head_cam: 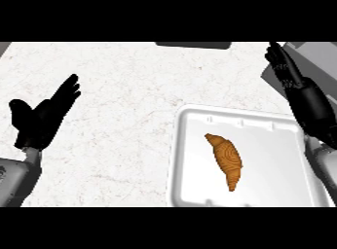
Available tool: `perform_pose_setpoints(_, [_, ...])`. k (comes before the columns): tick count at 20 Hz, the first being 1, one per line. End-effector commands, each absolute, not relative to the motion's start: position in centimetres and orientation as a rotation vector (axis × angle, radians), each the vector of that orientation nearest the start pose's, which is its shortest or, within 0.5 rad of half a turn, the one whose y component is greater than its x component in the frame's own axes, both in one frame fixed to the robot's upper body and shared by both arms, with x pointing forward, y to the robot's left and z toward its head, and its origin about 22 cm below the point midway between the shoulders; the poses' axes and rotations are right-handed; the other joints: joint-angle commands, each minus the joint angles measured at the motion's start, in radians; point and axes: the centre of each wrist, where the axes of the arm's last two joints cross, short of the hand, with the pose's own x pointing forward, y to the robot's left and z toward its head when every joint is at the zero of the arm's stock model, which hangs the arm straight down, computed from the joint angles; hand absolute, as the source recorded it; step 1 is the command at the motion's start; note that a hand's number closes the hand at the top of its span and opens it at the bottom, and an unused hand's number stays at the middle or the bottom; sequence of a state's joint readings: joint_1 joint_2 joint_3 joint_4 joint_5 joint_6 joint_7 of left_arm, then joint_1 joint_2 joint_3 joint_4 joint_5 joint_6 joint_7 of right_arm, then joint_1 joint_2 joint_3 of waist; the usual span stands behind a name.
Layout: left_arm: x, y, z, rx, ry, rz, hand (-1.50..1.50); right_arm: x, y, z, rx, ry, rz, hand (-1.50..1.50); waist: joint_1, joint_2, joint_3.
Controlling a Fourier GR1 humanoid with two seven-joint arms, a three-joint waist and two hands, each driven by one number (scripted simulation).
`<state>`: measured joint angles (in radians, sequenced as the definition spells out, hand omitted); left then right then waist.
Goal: Pick the croissant from the tray and place it in the cardboard box
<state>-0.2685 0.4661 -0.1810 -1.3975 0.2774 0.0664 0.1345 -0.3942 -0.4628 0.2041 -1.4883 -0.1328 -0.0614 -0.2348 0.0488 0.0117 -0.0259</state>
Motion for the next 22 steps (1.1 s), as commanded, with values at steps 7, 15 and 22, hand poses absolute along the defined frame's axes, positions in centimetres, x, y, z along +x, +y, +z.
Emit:
perform_pose_setpoints(7, [29.1, 26.1, 4.7, 0.039, -1.528, -0.336, 0.00, 29.6, -19.4, 11.0, -0.131, -2.162, -0.076, -1.50, -0.144, -0.094, 0.077])
perform_pose_setpoints(15, [28.2, 24.2, 4.3, 0.009, -1.561, -0.399, 0.00, 23.0, -26.1, 0.6, -1.022, -1.667, 1.163, -1.50, -0.107, -0.036, 0.017])
perform_pose_setpoints(22, [27.9, 22.5, 4.1, -0.001, -1.561, -0.399, 0.00, 18.3, -21.2, 4.9, -1.173, -1.535, 1.225, -1.50, -0.119, -0.038, 0.018])
